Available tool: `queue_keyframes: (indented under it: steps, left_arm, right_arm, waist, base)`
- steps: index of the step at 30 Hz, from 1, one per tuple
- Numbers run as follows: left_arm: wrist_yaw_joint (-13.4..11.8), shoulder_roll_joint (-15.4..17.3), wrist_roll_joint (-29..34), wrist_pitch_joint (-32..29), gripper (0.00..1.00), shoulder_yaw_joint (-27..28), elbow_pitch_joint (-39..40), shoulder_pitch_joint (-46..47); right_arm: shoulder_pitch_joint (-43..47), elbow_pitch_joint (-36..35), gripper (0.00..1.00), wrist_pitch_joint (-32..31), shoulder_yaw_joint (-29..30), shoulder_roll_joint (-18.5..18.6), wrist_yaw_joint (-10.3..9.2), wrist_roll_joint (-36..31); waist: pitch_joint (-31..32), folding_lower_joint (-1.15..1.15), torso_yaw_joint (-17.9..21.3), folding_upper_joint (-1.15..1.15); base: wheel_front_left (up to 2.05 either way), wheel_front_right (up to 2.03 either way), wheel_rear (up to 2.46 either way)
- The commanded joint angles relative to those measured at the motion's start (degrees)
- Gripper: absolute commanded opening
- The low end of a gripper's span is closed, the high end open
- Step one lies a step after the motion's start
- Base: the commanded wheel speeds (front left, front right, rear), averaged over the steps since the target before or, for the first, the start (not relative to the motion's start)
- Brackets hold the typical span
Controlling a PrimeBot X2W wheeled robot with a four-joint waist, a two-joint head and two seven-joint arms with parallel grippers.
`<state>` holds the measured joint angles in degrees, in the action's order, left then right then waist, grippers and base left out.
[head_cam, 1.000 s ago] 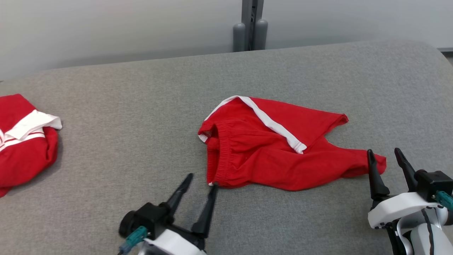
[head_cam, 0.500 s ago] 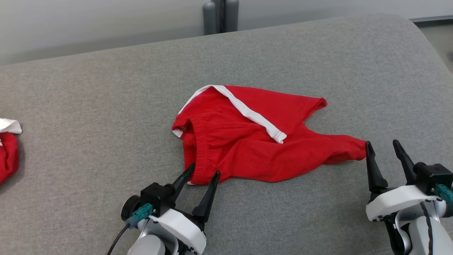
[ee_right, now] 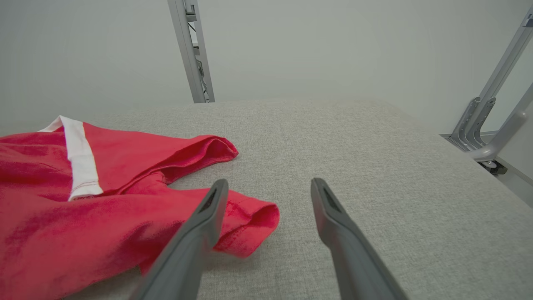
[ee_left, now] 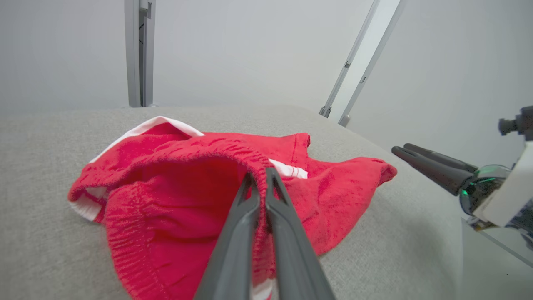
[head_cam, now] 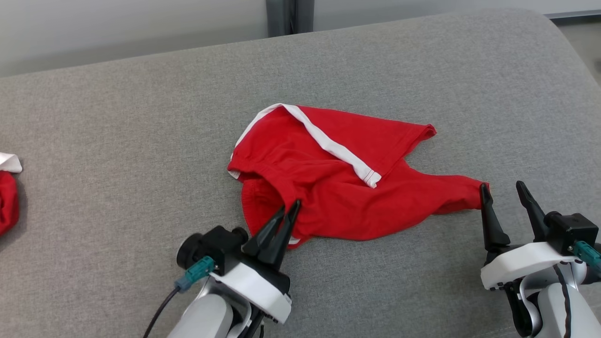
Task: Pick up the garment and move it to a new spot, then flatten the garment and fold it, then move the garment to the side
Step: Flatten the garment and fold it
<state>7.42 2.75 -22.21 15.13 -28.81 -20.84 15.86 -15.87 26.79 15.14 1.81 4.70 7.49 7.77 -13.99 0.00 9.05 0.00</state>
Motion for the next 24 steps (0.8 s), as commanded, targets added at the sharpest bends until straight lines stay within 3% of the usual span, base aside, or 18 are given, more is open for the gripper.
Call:
queue_keyframes:
  steps: [1, 8, 16, 24]
  left_arm:
    - [0.08, 0.29, 0.21, 0.02, 0.00, 0.64, 1.77, 1.53]
    - [0.09, 0.27, 1.83, 0.02, 0.00, 7.18, 5.84, 2.52]
    - [-1.58, 0.26, 7.42, 0.03, 0.00, 15.81, -3.64, 8.41]
    - [-3.59, 0.71, 11.80, 0.02, 0.00, 20.22, -11.39, 12.73]
  right_arm:
    - [-0.35, 0.02, 1.00, -0.01, 0.08, 0.17, 0.01, 0.30]
    - [-1.11, 0.07, 1.00, -0.01, -0.21, 0.02, 0.01, 0.69]
    - [-2.81, 0.00, 1.00, -0.01, -2.42, -0.69, 0.01, 1.69]
    - [-3.24, -0.33, 1.00, -0.01, -2.87, -1.03, 0.01, 2.07]
  waist:
    - [-0.20, 0.00, -0.30, 0.00]
    - [-1.95, 0.00, -0.98, 0.00]
    - [-4.94, 0.00, 1.06, 0.00]
    - [-6.53, 0.00, 2.40, 0.00]
  base:
    - [0.00, 0.00, 0.00]
    - [0.00, 0.00, 0.00]
    - [0.00, 0.00, 0.00]
    - [0.00, 0.00, 0.00]
